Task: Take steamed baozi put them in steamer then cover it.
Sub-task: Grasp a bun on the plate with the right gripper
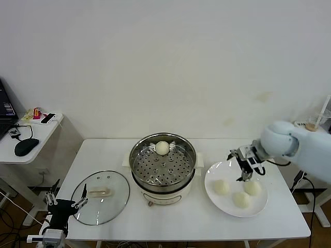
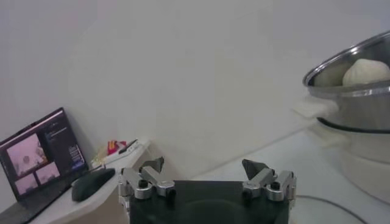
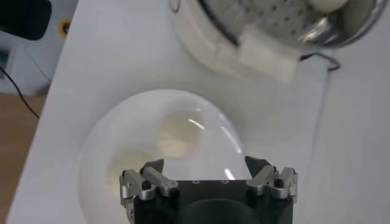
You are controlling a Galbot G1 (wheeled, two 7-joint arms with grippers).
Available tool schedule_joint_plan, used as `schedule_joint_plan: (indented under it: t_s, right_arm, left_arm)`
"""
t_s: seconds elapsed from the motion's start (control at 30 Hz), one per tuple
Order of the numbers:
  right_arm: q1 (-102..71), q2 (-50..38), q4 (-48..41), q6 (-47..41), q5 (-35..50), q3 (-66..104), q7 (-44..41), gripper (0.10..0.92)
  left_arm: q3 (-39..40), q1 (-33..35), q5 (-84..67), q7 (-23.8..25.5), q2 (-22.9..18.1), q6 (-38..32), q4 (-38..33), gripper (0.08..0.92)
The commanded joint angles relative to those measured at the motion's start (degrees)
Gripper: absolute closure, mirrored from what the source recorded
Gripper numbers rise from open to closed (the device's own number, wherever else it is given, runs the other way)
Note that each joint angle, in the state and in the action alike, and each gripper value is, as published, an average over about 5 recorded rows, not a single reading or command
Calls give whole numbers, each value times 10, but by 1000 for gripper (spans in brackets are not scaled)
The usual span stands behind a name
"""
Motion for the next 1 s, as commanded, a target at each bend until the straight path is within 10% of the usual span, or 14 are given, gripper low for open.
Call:
schedule_joint_plan:
  t_s: [0.03, 1.0]
  right_arm:
    - [-172, 3, -31, -12, -46, 105, 8, 203]
    - [-218, 151, -185, 0, -85, 149, 22, 226]
  left_arm:
    - [-2, 1, 1, 0, 0, 1, 3, 177]
    - [-14, -2, 2, 0, -6, -1, 19, 177]
